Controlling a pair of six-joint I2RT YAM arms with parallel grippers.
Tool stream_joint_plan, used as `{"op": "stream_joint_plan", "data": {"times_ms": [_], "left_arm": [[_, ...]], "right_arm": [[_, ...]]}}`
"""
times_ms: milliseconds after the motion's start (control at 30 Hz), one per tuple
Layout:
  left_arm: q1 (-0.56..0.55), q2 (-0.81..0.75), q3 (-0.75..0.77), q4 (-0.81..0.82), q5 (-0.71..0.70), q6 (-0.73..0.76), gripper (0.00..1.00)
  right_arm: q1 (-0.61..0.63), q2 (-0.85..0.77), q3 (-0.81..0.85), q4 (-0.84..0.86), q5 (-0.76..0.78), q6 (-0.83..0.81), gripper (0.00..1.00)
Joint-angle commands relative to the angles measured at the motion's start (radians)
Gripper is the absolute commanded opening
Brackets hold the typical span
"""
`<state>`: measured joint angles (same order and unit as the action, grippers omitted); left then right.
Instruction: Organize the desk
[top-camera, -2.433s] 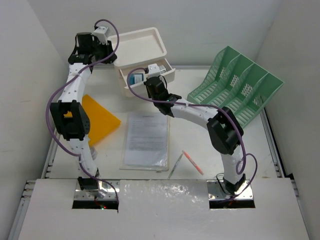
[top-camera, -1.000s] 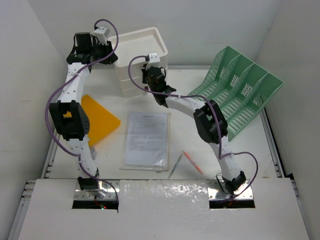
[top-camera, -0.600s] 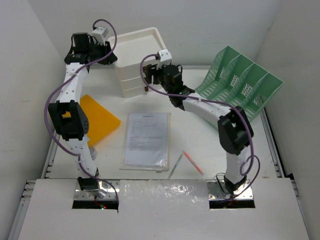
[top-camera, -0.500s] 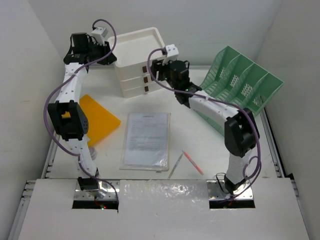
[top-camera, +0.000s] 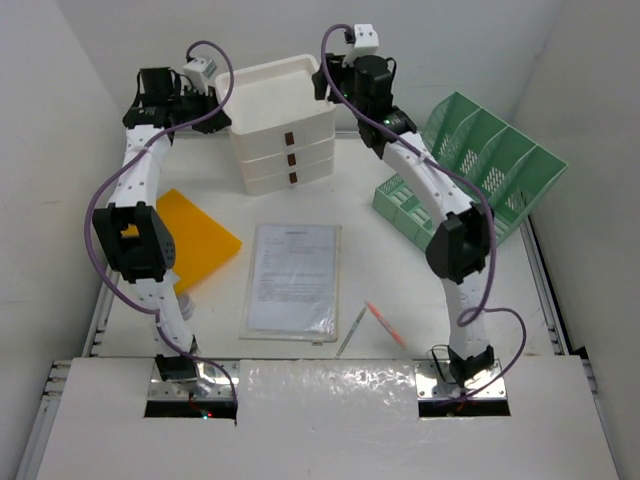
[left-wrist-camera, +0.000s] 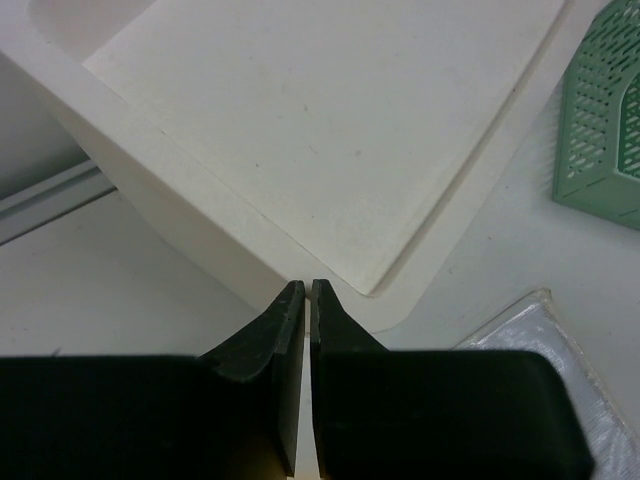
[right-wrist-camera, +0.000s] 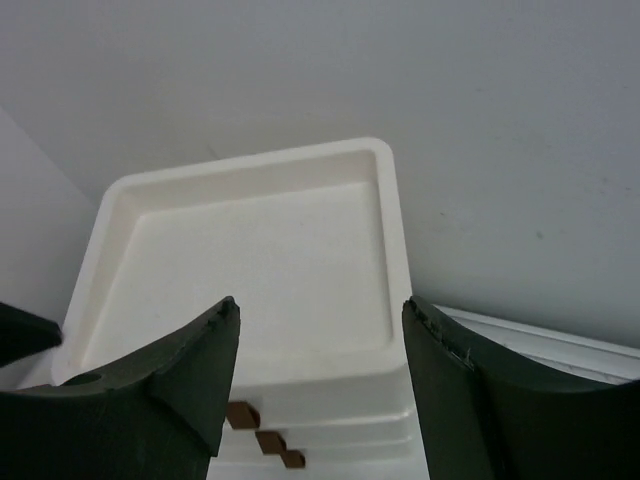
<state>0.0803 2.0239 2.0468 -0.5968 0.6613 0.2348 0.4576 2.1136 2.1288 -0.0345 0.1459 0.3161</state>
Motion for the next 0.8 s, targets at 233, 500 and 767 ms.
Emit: {"op": "stream_joint_plan", "data": {"times_ms": [233, 500, 767], "left_arm": [[-0.031, 0.019, -0.042, -0.072, -0.005, -0.028, 0.00], [-0.030, 0.022, -0.057, -0.069, -0.008, -0.026, 0.00], [-0.031, -0.063, -0.117, -0.075, 0.032, -0.006, 0.00]], "right_arm": [[-0.059, 0.281, 0.157, 0.025, -0.115, 0.086, 0.60], [-0.060, 0.267, 0.061, 0.045, -0.094, 0.089, 0.00], [-0.037, 0.063, -0.214, 0.100, -0.124, 0.106, 0.00]]}}
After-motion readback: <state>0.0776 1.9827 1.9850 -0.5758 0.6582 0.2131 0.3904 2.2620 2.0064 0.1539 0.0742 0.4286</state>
